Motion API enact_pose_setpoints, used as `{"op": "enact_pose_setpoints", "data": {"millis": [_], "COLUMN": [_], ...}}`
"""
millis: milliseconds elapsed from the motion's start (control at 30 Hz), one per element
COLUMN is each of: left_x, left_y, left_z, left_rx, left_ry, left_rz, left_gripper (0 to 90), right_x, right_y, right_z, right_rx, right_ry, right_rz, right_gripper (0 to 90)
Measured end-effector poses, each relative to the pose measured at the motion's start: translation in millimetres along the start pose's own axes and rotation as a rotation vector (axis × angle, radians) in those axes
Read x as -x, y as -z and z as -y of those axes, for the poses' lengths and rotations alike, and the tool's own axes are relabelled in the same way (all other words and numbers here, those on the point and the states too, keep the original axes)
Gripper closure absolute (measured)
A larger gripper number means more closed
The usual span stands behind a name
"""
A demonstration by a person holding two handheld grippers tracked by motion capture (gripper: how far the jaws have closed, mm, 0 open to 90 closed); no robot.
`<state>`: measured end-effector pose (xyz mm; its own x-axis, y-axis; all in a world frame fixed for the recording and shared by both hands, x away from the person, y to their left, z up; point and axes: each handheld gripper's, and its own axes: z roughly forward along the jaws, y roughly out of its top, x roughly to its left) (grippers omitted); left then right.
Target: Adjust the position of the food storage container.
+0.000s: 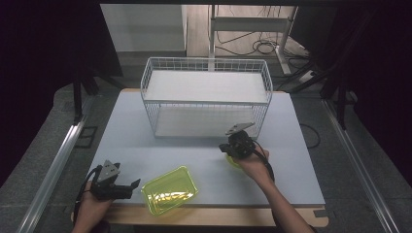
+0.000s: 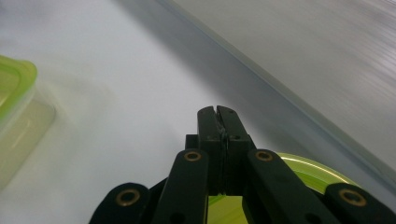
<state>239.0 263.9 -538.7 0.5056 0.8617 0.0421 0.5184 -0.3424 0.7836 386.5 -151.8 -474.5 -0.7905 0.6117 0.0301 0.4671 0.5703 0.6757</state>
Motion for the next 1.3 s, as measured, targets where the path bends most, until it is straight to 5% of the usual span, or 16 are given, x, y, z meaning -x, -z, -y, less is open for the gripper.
{"op": "enact_pose_setpoints", "data": {"millis": [933,1300], "left_x": [0.5,0.1], "left_y": [-0.6,1.2], "left_z": [-0.1,-1.1], "left_rx": [-0.01,-0.027], "left_ry": [0.003,0.028], "left_rz": [-0.01,-0.017], "left_gripper": [4.6,5.1], "right_x": [32.5,26.6], "right_y": [67.8,73.5], "right_z": [66.3,74.4], "right_rx": [0.001,0.006], "right_ry": [-0.105,-0.117], "right_rz": [0.099,0.083], "right_gripper": [87.7,86.5]}}
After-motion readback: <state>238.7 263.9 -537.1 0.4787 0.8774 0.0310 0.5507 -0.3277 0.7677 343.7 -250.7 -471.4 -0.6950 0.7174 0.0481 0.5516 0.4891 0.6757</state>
